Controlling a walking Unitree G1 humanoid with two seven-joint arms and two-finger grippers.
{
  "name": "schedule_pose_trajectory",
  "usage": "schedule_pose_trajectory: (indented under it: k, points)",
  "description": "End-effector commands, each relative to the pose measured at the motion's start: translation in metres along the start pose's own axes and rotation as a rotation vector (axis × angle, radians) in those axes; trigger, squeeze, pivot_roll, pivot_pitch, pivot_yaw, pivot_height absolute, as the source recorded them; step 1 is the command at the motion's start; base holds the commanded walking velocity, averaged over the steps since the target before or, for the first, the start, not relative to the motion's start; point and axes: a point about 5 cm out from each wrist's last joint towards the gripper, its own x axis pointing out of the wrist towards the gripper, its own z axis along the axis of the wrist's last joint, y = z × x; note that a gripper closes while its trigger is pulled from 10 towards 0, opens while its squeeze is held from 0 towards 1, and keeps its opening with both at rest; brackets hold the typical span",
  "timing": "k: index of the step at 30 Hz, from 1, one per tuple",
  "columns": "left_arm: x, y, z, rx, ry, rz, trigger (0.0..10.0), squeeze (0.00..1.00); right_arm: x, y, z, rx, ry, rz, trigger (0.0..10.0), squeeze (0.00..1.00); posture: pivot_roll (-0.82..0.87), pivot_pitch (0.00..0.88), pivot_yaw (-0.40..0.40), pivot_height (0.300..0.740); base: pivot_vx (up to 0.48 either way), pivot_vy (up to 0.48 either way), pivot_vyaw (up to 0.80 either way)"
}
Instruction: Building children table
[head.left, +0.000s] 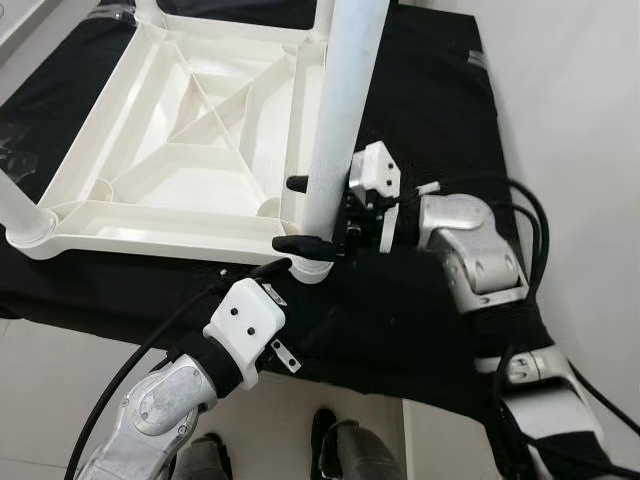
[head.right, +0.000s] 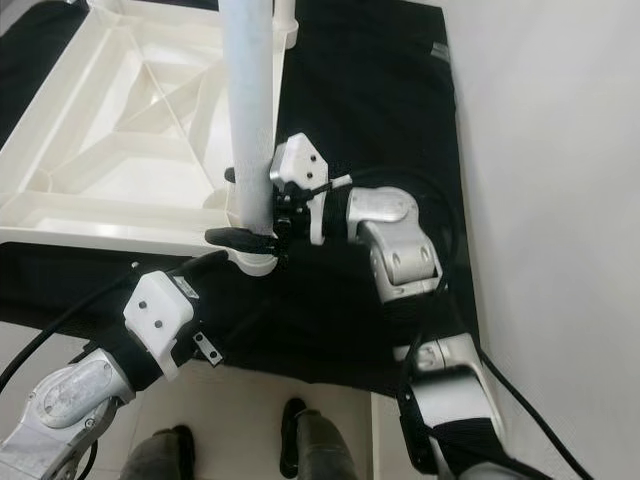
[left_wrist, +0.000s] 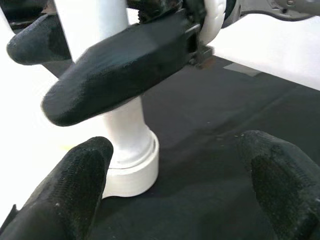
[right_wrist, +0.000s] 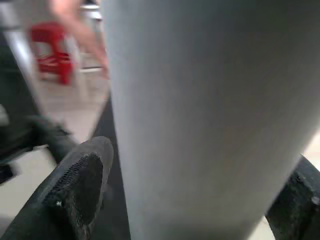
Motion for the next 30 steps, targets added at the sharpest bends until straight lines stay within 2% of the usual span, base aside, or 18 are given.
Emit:
schedule_pose_trajectory:
  k: [1, 7, 8, 9, 10, 11, 12, 18, 20, 21, 22, 23, 24, 25, 26, 28, 29, 30]
  points:
    - [-0.001, -0.002, -0.004, 0.003, 0.017, 0.0, 10.0, 0.0, -0.003, -0.001, -0.005, 0.033, -0.024, 0.107, 10.0, 0.0, 0.12, 0.258, -0.141, 0.74, 0.0, 0.0, 0.0]
    - [-0.002, -0.002, -0.005, 0.007, 0.02, -0.002, 10.0, 0.0, -0.003, -0.005, -0.011, 0.05, -0.018, 0.162, 10.0, 0.0, 0.12, 0.259, -0.144, 0.74, 0.0, 0.0, 0.0]
    - [-0.002, -0.002, -0.005, 0.008, 0.022, -0.002, 10.0, 0.0, -0.003, -0.006, -0.013, 0.058, -0.016, 0.175, 4.9, 0.0, 0.12, 0.259, -0.144, 0.74, 0.0, 0.0, 0.0]
    - [-0.002, -0.002, -0.005, 0.008, 0.022, -0.002, 10.0, 0.0, -0.003, -0.006, -0.013, 0.058, -0.016, 0.175, 4.9, 0.0, 0.12, 0.259, -0.144, 0.74, 0.0, 0.0, 0.0]
    - [-0.002, -0.002, -0.005, 0.008, 0.023, -0.001, 10.0, 0.0, -0.003, -0.006, -0.014, 0.069, -0.017, 0.189, 0.5, 0.0, 0.13, 0.26, -0.142, 0.74, 0.0, 0.0, 0.0]
    - [-0.002, -0.002, -0.005, 0.008, 0.023, -0.001, 10.0, 0.0, -0.003, -0.006, -0.014, 0.069, -0.017, 0.189, 0.5, 0.0, 0.13, 0.26, -0.142, 0.74, 0.0, 0.0, 0.0]
    - [-0.002, -0.002, -0.005, 0.008, 0.024, 0.0, 10.0, 0.0, -0.004, -0.007, -0.015, 0.075, -0.015, 0.201, 0.0, 0.0, 0.13, 0.26, -0.141, 0.74, 0.0, 0.0, 0.0]
    - [-0.003, -0.002, -0.006, 0.011, 0.029, -0.006, 10.0, 0.0, -0.01, -0.01, -0.017, 0.084, -0.019, 0.209, 0.0, 0.0, 0.12, 0.261, -0.138, 0.74, 0.0, 0.0, 0.0]
    - [-0.002, -0.004, -0.006, 0.015, 0.032, -0.014, 10.0, 0.0, -0.017, -0.011, -0.023, 0.082, -0.014, 0.153, 0.0, 0.0, 0.12, 0.264, -0.144, 0.74, 0.0, 0.0, 0.0]
    - [-0.003, -0.004, -0.006, 0.015, 0.033, -0.013, 10.0, 0.0, -0.023, -0.01, -0.028, 0.082, -0.009, 0.08, 0.0, 0.0, 0.11, 0.267, -0.147, 0.74, 0.0, 0.0, 0.0]
    - [-0.003, -0.004, -0.006, 0.015, 0.033, -0.013, 10.0, 0.0, -0.023, -0.01, -0.028, 0.082, -0.009, 0.08, 0.0, 0.0, 0.11, 0.267, -0.147, 0.74, 0.0, 0.0, 0.0]
    - [-0.003, -0.004, -0.006, 0.013, 0.033, -0.011, 10.0, 0.0, -0.027, -0.009, -0.033, 0.081, -0.002, 0.012, 0.0, 0.0, 0.11, 0.266, -0.149, 0.74, 0.0, 0.0, 0.0]
    - [-0.003, -0.004, -0.007, 0.013, 0.035, -0.01, 10.0, 0.0, -0.028, -0.007, -0.054, 0.147, 0.059, -0.223, 0.0, 0.0, 0.11, 0.266, -0.154, 0.74, 0.0, 0.0, 0.0]
    - [-0.004, -0.004, -0.007, 0.014, 0.035, -0.011, 10.0, 0.0, -0.025, -0.004, -0.068, 0.181, 0.116, -0.4, 0.0, 0.0, 0.11, 0.263, -0.167, 0.74, 0.0, 0.0, 0.0]
    - [-0.004, -0.004, -0.007, 0.014, 0.035, -0.011, 10.0, 0.0, -0.027, 0.004, -0.089, 0.224, 0.233, -0.672, 0.0, 0.0, 0.1, 0.265, -0.168, 0.74, 0.0, 0.0, 0.0]
    - [-0.004, -0.004, -0.007, 0.014, 0.035, -0.011, 10.0, 0.0, -0.027, 0.004, -0.089, 0.224, 0.233, -0.672, 0.0, 0.0, 0.1, 0.265, -0.168, 0.74, 0.0, 0.0, 0.0]
    - [-0.003, -0.004, -0.006, 0.015, 0.033, -0.012, 10.0, 0.0, -0.032, 0.022, -0.104, 0.257, 0.341, -0.796, 0.0, 0.0, 0.11, 0.282, -0.167, 0.74, 0.0, 0.0, 0.0]
    - [-0.003, -0.004, -0.005, 0.015, 0.031, -0.013, 10.0, 0.0, -0.037, 0.035, -0.112, 0.275, 0.41, -0.862, 0.0, 0.0, 0.12, 0.287, -0.165, 0.74, 0.0, 0.0, 0.0]
